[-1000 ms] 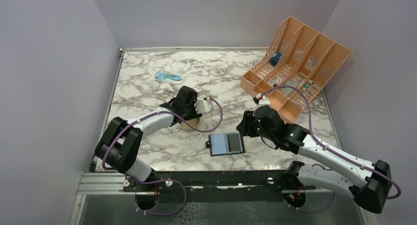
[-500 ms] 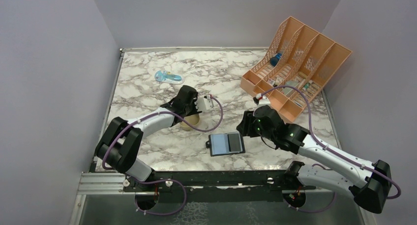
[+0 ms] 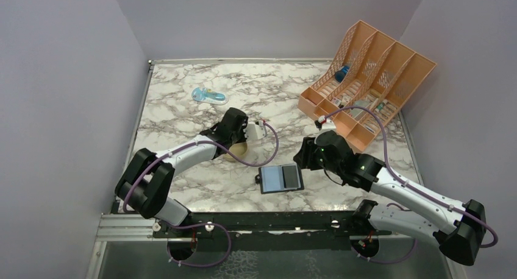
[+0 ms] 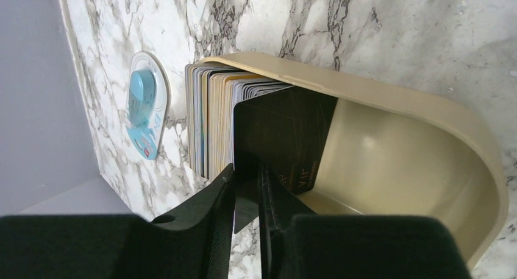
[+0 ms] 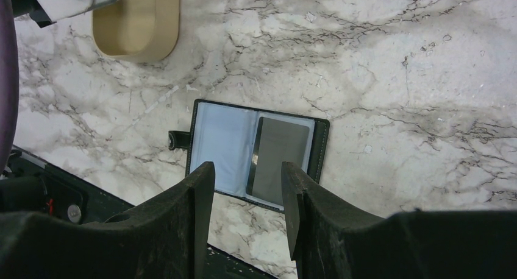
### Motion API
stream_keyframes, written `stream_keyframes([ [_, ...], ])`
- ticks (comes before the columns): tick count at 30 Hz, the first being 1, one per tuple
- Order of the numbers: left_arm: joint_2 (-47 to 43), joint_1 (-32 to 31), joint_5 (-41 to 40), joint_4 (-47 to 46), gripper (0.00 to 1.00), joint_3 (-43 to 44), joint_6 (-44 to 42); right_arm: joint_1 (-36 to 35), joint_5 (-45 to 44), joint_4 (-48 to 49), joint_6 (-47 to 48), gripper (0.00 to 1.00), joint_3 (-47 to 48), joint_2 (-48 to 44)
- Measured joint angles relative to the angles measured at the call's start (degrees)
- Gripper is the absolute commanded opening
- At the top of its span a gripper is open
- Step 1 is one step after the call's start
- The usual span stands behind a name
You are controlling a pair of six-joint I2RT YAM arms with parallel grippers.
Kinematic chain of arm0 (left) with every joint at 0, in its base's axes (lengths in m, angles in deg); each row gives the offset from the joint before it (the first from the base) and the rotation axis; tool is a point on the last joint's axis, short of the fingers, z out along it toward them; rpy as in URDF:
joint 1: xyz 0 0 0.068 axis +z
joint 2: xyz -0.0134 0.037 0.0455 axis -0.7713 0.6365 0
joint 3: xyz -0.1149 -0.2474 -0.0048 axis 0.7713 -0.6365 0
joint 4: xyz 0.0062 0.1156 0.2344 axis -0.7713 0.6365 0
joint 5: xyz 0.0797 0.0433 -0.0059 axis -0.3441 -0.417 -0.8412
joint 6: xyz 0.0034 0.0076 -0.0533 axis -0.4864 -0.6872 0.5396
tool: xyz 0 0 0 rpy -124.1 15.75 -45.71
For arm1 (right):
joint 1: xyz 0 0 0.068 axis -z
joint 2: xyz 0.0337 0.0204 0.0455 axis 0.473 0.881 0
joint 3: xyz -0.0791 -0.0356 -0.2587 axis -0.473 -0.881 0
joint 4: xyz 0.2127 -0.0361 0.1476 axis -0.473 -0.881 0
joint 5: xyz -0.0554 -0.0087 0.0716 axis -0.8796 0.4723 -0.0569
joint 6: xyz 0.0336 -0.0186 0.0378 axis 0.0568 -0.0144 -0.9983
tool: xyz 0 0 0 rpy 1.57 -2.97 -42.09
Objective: Put the credit cards into the card holder
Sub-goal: Pick up the credit card from the storage box.
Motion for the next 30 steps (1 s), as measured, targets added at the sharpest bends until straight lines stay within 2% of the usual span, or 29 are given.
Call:
stream_keyframes([
  [6, -1.8, -0.3, 0.1, 3.1, 0.0, 0.9, 0.8, 0.0, 0.0, 0.0, 0.0, 0.45, 0.0, -0.2],
  [20, -4.3, -0.3, 1.3, 6.2, 0.0, 1.1, 2.3, 0.0, 0.1, 0.0, 0.0, 0.45, 0.0, -0.3],
  [30, -3.7, -0.3, 4.4, 11.6, 0.0, 4.9, 6.0, 0.0, 0.3, 0.0, 0.0, 0.45, 0.0, -0.8],
])
